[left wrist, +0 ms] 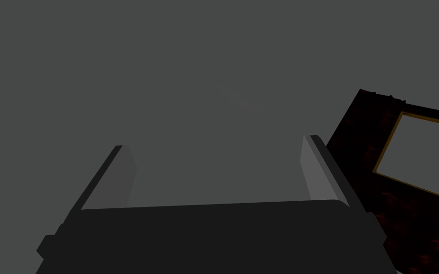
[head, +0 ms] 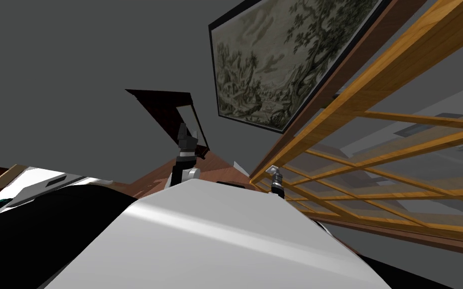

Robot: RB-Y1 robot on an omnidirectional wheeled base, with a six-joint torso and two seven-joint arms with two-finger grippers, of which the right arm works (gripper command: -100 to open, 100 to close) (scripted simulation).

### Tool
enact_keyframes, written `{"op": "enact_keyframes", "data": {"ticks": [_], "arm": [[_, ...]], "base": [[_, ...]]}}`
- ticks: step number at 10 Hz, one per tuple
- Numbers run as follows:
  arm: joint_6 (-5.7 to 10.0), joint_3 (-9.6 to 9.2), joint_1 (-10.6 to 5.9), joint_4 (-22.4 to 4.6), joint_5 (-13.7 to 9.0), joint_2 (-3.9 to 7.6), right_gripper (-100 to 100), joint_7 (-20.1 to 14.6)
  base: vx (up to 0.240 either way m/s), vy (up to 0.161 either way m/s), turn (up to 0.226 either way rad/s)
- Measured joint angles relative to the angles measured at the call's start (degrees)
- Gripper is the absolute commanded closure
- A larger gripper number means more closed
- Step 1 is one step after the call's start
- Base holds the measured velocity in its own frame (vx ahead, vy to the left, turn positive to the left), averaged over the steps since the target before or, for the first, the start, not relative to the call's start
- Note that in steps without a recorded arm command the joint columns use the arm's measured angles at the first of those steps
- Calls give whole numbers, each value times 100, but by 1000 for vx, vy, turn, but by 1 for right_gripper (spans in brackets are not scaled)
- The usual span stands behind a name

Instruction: Pull the door open

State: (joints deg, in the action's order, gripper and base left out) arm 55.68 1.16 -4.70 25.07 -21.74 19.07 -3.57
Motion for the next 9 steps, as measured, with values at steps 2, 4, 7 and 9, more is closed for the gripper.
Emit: {"op": "enact_keyframes", "data": {"ticks": [2, 4, 7, 9], "arm": [[-20, -18, 12, 33, -26, -8, 100, -245], [40, -43, -68, -104, -47, -20, 100, -509], [203, -91, -245, -469, -57, -31, 100, -870], [193, -88, -268, -527, -60, -36, 100, -867]], "base": [[-28, -13, 19], [-31, -11, 13], [-14, -4, 5], [0, 0, 0]]}}
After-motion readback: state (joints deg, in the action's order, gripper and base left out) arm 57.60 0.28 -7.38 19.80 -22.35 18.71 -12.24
